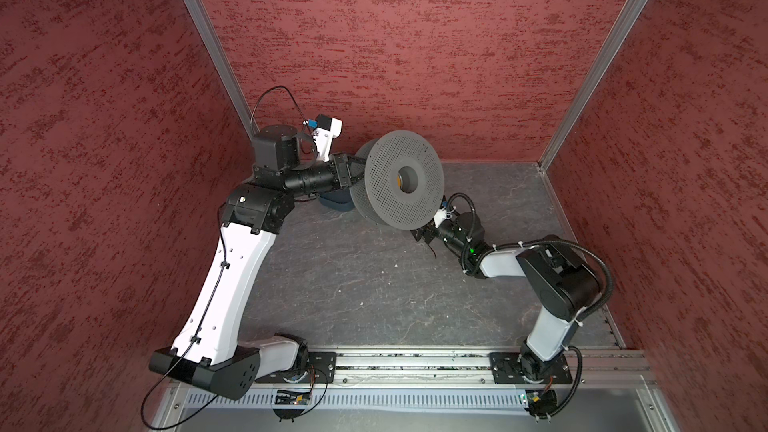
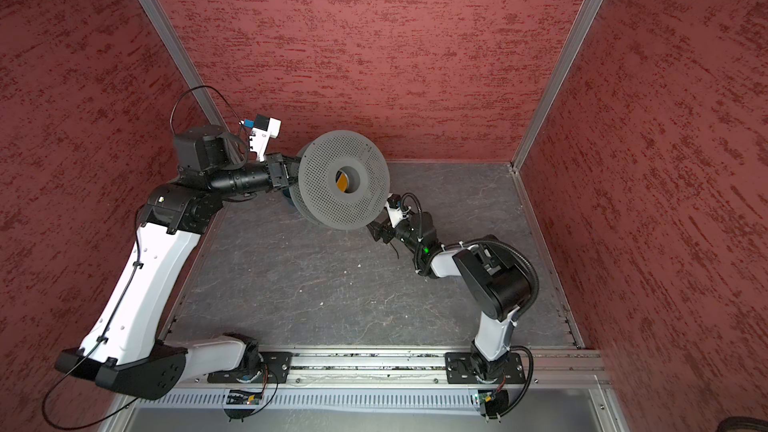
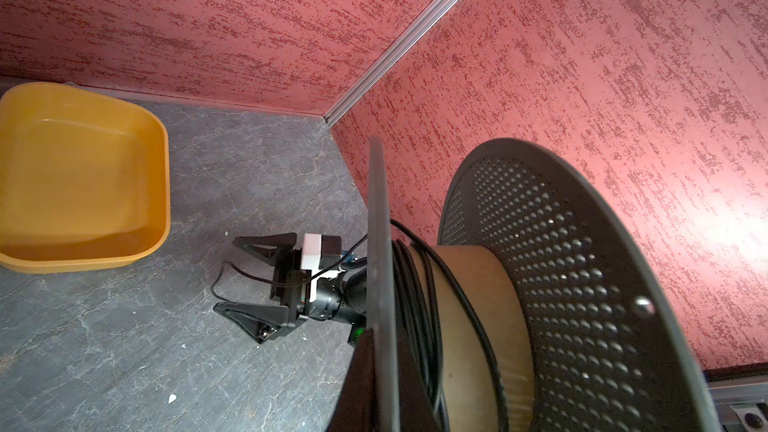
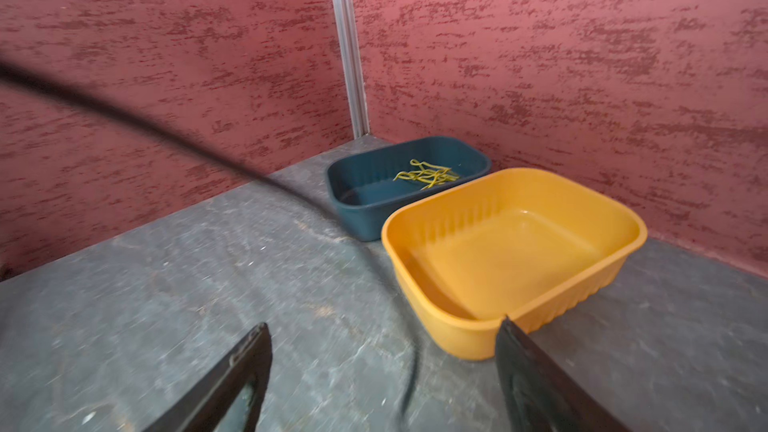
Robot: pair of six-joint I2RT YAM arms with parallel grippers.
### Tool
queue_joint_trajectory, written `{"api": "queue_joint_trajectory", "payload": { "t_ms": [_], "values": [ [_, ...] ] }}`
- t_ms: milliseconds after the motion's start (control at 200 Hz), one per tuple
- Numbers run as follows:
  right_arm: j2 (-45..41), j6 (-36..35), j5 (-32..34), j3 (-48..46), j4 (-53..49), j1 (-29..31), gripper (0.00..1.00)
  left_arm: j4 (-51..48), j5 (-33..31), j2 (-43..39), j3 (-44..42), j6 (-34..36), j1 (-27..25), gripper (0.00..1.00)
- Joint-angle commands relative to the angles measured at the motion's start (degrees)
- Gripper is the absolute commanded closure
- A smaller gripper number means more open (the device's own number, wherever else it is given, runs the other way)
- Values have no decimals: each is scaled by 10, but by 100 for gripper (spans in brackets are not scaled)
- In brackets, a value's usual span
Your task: Wrap the cables
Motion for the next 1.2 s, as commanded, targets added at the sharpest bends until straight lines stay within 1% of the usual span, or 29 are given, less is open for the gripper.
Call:
{"api": "queue_joint_trajectory", "payload": {
  "t_ms": [0,45,65,85,105,150,170,215,256,331,396,481,541,606,646,676,711,807,887,902,962,1017,1057,1127,1197],
  "values": [
    [26,-1,24,28,62,0,17,47,20,-23,25,-15,6,100],
    [35,7,23,34,63,0,20,46,20,-24,24,-14,7,100],
    [38,10,19,35,64,0,24,46,20,-24,23,-14,7,100],
    [40,14,13,35,67,0,31,47,20,-24,22,-15,8,100],
    [41,18,9,34,68,0,41,46,20,-24,22,-15,8,100],
    [38,28,1,32,66,2,66,47,18,-23,19,-15,11,100],
    [37,33,0,31,62,3,75,49,17,-22,19,-15,13,100],
    [27,35,5,30,34,11,92,55,13,-18,14,-19,20,100],
    [14,20,16,26,-3,22,100,65,9,-11,8,-26,28,100],
    [-23,-31,82,4,-68,58,100,79,-18,4,-2,-30,35,100],
    [-57,-69,136,-20,-108,95,100,95,-64,15,-16,-25,35,100],
    [-105,-120,187,-32,-184,149,100,119,-152,20,-45,-14,25,100],
    [-135,-160,224,-28,-246,188,100,137,-202,26,-66,-7,16,100],
    [-167,-197,268,-14,-315,232,100,132,-255,41,-70,17,-1,100],
    [-186,-219,288,-4,-356,257,100,119,-308,55,-66,39,-16,100],
    [-198,-230,296,7,-389,275,100,109,-347,64,-65,55,-29,100],
    [-210,-237,295,30,-437,292,100,104,-379,72,-67,66,-40,100],
    [-216,-232,265,117,-593,319,100,107,-418,89,-80,83,-59,100],
    [-216,-230,247,182,-677,321,100,82,-461,103,-78,117,-82,100],
    [-231,-231,248,192,-688,321,100,75,-470,105,-77,124,-88,100],
    [-247,-238,262,224,-717,320,100,51,-483,111,-79,158,-107,100],
    [-252,-244,268,262,-751,309,100,29,-474,112,-83,192,-119,100],
    [-244,-236,260,305,-797,290,100,12,-468,112,-86,207,-125,100],
    [-225,-218,239,373,-879,252,100,-11,-428,101,-95,232,-125,100],
    [-222,-217,240,405,-906,220,100,-33,-409,85,-103,247,-128,100]
  ]
}}
